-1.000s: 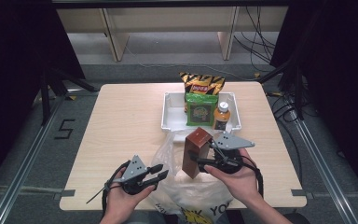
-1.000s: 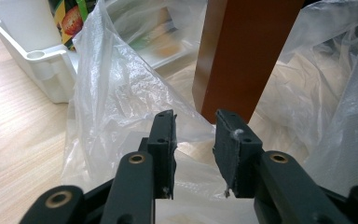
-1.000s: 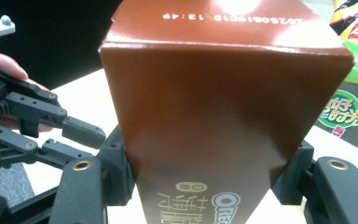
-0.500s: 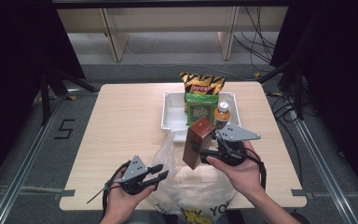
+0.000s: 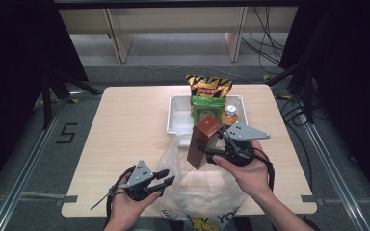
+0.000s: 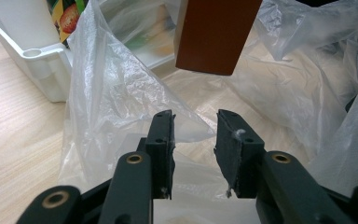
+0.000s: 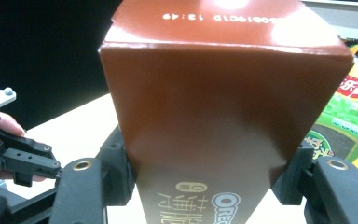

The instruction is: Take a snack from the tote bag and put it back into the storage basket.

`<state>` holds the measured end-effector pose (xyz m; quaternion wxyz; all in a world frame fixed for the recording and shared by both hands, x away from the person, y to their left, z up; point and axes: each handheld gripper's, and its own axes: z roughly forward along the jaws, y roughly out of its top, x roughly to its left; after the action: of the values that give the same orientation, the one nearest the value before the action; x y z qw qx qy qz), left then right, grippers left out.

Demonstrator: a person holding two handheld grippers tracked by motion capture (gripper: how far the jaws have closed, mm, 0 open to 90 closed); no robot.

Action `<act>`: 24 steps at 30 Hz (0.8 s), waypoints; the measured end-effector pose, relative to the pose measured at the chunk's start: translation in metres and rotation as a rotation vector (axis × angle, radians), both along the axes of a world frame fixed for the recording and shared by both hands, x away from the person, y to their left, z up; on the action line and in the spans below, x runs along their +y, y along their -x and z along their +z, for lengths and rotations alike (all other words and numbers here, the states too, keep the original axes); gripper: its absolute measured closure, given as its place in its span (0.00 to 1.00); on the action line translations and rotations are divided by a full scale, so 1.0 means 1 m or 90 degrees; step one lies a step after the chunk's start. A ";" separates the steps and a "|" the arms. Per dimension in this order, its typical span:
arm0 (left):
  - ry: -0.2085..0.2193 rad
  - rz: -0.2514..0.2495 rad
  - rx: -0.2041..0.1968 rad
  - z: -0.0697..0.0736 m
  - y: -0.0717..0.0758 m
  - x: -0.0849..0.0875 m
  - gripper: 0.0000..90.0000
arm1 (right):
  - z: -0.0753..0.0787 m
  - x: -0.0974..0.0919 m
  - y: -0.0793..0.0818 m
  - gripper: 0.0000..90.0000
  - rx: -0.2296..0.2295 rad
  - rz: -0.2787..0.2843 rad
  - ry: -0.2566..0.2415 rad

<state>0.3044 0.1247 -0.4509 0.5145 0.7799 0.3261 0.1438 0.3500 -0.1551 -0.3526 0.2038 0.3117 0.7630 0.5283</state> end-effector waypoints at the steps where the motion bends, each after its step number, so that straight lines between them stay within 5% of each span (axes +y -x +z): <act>1: 0.000 -0.002 -0.002 0.000 0.000 0.000 0.73 | 0.001 0.002 0.001 0.43 0.016 -0.004 -0.015; 7: -0.003 -0.003 -0.003 0.000 0.000 0.000 0.73 | 0.009 0.001 -0.004 0.43 -0.009 0.003 -0.014; 24: 0.001 -0.010 0.002 -0.001 -0.001 -0.002 0.73 | 0.031 0.003 -0.017 0.43 -0.023 -0.013 -0.039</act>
<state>0.3054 0.1231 -0.4522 0.5157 0.7821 0.3213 0.1381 0.3674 -0.1523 -0.3218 0.2132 0.3164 0.7393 0.5549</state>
